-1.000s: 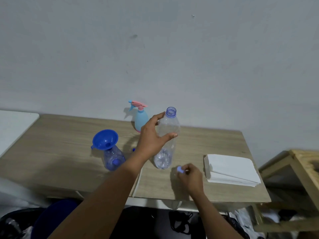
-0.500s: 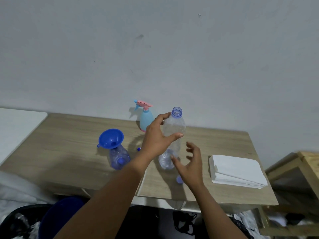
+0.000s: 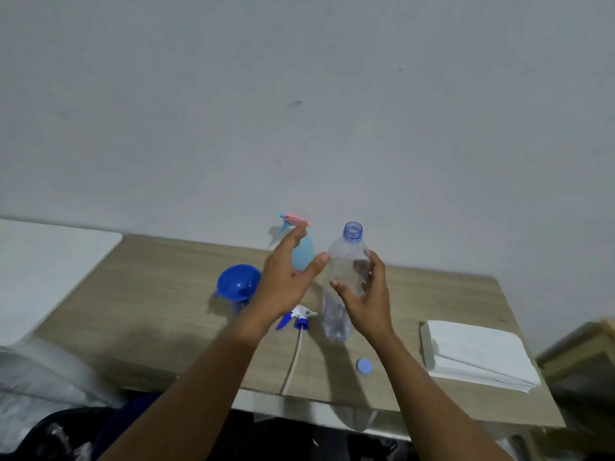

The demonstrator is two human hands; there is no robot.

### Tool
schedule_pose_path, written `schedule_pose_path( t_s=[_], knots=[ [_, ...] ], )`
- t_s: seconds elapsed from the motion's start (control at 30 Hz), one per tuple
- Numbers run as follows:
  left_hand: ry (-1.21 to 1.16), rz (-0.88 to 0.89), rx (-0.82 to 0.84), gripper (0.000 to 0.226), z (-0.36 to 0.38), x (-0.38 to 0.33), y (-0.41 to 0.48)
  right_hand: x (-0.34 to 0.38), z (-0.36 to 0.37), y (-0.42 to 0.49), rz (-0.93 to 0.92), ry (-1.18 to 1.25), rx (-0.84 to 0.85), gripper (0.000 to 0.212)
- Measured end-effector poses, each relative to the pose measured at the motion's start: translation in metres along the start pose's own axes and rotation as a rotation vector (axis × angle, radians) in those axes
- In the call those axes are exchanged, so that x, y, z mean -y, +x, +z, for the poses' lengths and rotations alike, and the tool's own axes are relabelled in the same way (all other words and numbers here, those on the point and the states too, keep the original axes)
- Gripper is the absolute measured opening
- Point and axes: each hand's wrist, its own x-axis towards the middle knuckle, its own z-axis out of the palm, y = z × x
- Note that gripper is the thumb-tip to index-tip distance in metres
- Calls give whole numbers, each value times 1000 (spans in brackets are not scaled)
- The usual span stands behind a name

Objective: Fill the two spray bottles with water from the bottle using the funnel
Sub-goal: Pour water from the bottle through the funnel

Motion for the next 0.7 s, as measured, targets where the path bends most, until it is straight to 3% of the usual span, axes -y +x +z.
schedule_pose_path(
  t_s=[0.13, 0.3, 0.4, 0.6, 0.7],
  knots=[
    [186, 26, -172, 70, -63, 28, -10, 25, 9, 4, -60, 10, -16, 81],
    [393, -139, -125, 109, -118, 73, -21, 61, 30, 5, -123, -57, 53, 83],
    [384, -203, -20, 127, -133, 93, -21, 74, 44, 0, -149, -181, 175, 82],
    [211, -196, 137, 123, -134, 116, -16, 79, 62, -13, -162, -581, 336, 81],
    [160, -156, 127, 104, -131, 119, -14, 81, 61, -20, -141, -704, 359, 80]
  ],
)
